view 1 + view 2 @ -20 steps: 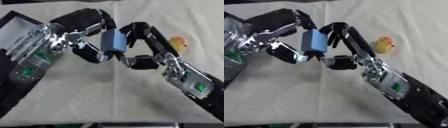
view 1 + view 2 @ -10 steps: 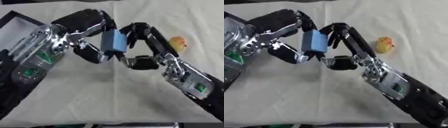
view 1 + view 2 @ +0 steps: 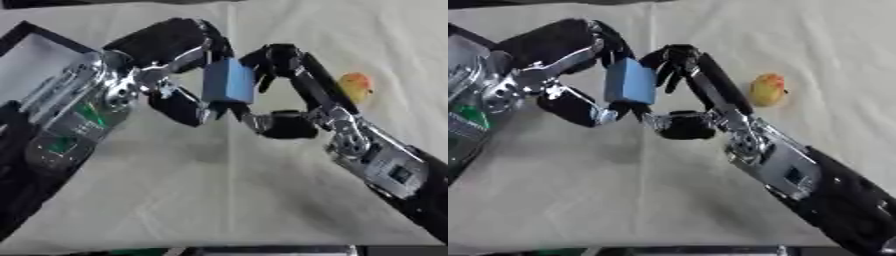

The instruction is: Pick up the objects with one hand, pass them to the other hand, and then place them into the box on the other side of the table.

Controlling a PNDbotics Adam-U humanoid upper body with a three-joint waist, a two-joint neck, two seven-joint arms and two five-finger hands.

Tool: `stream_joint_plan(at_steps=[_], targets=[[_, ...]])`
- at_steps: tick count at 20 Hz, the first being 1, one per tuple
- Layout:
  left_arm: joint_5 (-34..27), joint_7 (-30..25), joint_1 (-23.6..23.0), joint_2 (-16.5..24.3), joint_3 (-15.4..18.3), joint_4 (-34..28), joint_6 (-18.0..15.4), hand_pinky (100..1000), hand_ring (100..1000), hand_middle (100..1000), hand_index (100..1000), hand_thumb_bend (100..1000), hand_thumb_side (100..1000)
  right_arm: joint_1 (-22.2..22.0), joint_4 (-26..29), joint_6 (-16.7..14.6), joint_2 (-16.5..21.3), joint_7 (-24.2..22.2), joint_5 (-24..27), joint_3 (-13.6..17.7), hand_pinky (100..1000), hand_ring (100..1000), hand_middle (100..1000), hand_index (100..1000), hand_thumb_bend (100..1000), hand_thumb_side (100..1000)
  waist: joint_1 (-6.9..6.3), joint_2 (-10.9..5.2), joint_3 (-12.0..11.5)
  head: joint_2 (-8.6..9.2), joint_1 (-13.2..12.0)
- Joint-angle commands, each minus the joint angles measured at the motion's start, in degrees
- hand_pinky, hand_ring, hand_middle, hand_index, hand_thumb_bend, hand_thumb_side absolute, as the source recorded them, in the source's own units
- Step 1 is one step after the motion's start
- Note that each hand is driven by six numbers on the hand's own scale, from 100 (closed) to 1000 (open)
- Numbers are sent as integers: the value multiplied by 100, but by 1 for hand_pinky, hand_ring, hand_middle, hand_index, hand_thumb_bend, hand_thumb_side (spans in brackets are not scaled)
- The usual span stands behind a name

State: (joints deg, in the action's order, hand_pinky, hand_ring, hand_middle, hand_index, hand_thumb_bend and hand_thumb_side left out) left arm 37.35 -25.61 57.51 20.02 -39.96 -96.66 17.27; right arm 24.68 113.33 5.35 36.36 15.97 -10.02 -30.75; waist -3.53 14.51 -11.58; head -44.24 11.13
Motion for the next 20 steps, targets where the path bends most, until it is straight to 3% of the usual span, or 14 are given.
stream_joint_plan(at_steps=[1, 9, 20], targets=[[93, 0, 81, 143, 136, -9, 75, 680, 574, 463, 493, 106, 100, 9, 126, 131, 156, -87, -247, 22, 544, 626, 598, 697, 595, 100, -15, -203, 2, 13, -42], [105, -112, 47, 254, 178, -96, 113, 678, 570, 453, 475, 127, 100, -44, 126, 384, 194, -236, -655, 34, 583, 693, 672, 772, 669, 100, -4, -247, -16, 13, -76], [71, -353, -87, 545, 303, -316, 234, 677, 570, 450, 470, 155, 100, -131, 126, 514, 257, -225, -810, 38, 592, 719, 703, 799, 676, 100, -7, -264, -44, 13, -112]])
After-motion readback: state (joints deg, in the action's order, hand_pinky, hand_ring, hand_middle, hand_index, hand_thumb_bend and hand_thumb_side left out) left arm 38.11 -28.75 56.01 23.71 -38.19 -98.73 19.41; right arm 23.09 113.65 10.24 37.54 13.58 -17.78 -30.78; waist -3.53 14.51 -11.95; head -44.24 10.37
